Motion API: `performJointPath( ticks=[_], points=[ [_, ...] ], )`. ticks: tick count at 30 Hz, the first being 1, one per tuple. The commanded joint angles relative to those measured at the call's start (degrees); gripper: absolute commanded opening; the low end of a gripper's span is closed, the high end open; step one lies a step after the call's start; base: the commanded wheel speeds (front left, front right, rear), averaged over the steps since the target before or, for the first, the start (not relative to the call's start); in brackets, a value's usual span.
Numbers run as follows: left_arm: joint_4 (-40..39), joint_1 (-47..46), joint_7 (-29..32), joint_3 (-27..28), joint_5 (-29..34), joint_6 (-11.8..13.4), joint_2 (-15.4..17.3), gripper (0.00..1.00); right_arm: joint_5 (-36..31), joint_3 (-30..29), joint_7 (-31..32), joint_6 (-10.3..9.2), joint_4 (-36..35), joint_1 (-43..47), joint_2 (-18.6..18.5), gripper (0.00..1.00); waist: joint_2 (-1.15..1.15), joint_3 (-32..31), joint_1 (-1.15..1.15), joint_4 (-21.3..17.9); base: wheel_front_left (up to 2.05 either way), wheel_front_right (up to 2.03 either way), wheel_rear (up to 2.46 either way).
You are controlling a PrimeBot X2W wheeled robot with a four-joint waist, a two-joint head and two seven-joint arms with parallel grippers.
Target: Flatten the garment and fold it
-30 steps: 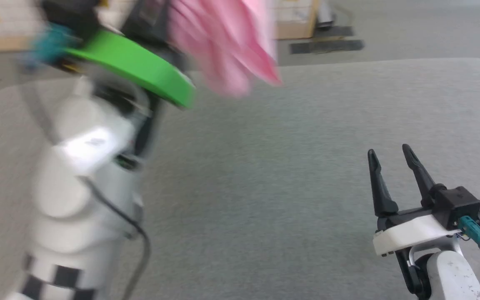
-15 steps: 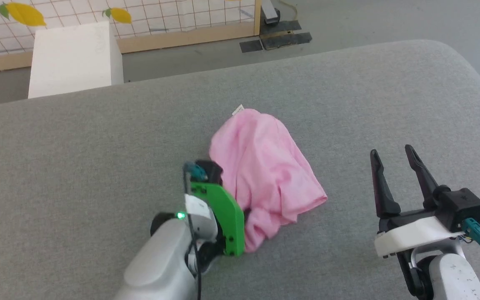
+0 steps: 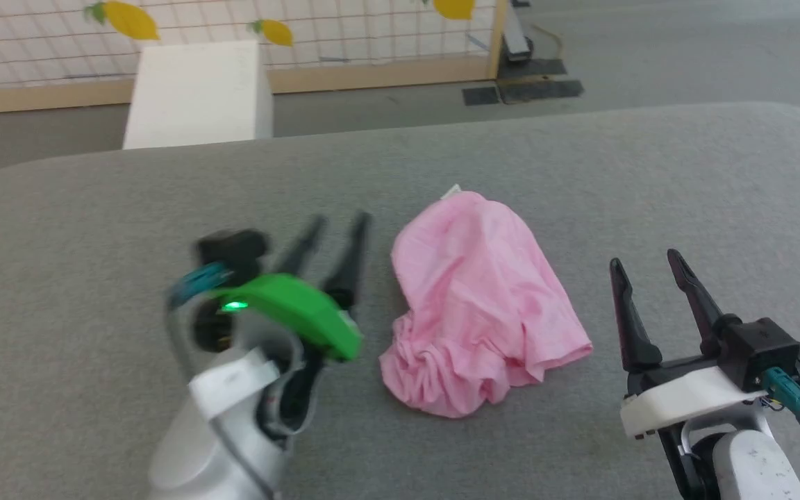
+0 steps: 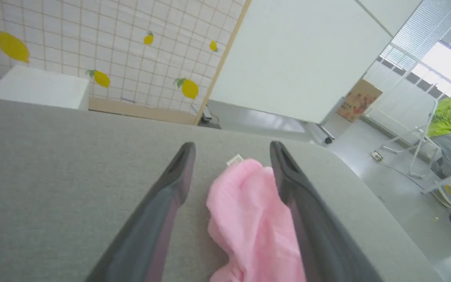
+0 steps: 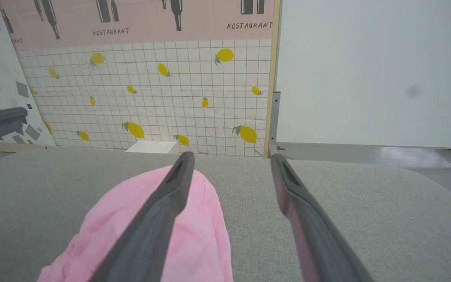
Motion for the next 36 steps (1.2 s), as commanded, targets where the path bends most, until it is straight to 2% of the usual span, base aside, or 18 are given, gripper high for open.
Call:
performJointPath(
  ticks=[1, 4, 10, 14, 21, 27, 28, 29, 30, 31, 36],
  points=[
    [-0.74, 2.15, -3.54, 1.04, 1.80, 0.60, 1.39, 1.00, -0.37, 0.00, 0.26, -0.09, -0.54, 1.08, 0.02, 1.00, 0.00, -1.31, 0.00, 2.24, 0.00, 0.00, 0.00],
    [-2.29, 5.04, -11.31, 2.81, 6.28, 2.44, 4.00, 1.00, -0.57, 0.14, 0.83, -0.09, -1.01, 1.45, 0.02, 1.00, 0.00, -1.69, 0.00, 3.63, 0.00, 0.00, 0.00],
    [-4.99, 10.49, -13.90, 8.47, 10.73, 3.79, 6.08, 1.00, -1.02, 0.93, 3.34, -0.09, -1.58, 1.99, 0.02, 1.00, 0.00, -0.91, 0.00, 5.81, 0.00, 0.00, 0.00],
    [-8.57, 13.99, -13.94, 11.87, 14.55, 3.25, 5.04, 1.00, -1.05, 0.78, 9.12, -0.09, 0.26, 2.44, 0.02, 1.00, 0.00, 0.16, 0.00, 7.15, 0.00, 0.00, 0.00],
    [-11.23, 17.00, -13.96, 15.93, 18.92, 1.13, 1.02, 1.00, 0.26, -1.18, 25.06, -0.09, 4.55, 2.58, 0.02, 1.00, 0.00, 1.96, 0.00, 9.48, 0.00, 0.00, 0.00],
    [-10.17, 16.81, -13.96, 18.20, 20.51, -1.34, -1.01, 1.00, 0.61, -1.80, 33.31, -0.09, 5.65, 2.23, 0.02, 1.00, 0.00, 2.83, 0.00, 10.87, 0.00, 0.00, 0.00],
    [-9.99, 16.74, -13.96, 18.47, 20.68, -1.58, -1.22, 1.00, 0.57, -1.84, 34.36, -0.09, 5.86, 2.23, 0.02, 0.95, 0.00, 2.86, 0.00, 10.99, 0.00, 0.00, 0.00],
    [-9.77, 16.71, -13.96, 18.76, 20.89, -1.84, -1.44, 1.00, 0.40, -1.90, 35.63, -0.09, 6.11, 2.28, 0.02, 0.46, 0.00, 2.86, 0.00, 11.08, 0.00, 0.00, 0.00],
    [-9.64, 16.70, -13.96, 18.97, 21.04, -2.02, -1.60, 1.00, 0.28, -1.90, 36.41, -0.09, 6.21, 2.29, 0.02, 0.27, 0.00, 2.86, 0.00, 11.13, 0.00, 0.00, 0.00],
    [-9.49, 16.67, -13.97, 19.21, 21.20, -2.20, -1.78, 1.00, 0.14, -1.98, 37.07, -0.09, 6.29, 2.27, 0.02, 0.00, 0.00, 2.86, 0.00, 11.15, 0.00, 0.00, 0.00],
    [-8.84, 16.61, -13.97, 19.93, 21.54, -2.90, -2.27, 1.00, -0.78, -4.38, 37.85, -0.09, 5.95, 2.44, 0.02, 0.00, 0.00, 2.64, 0.00, 11.01, 0.00, 0.00, 0.00]
  ],
)
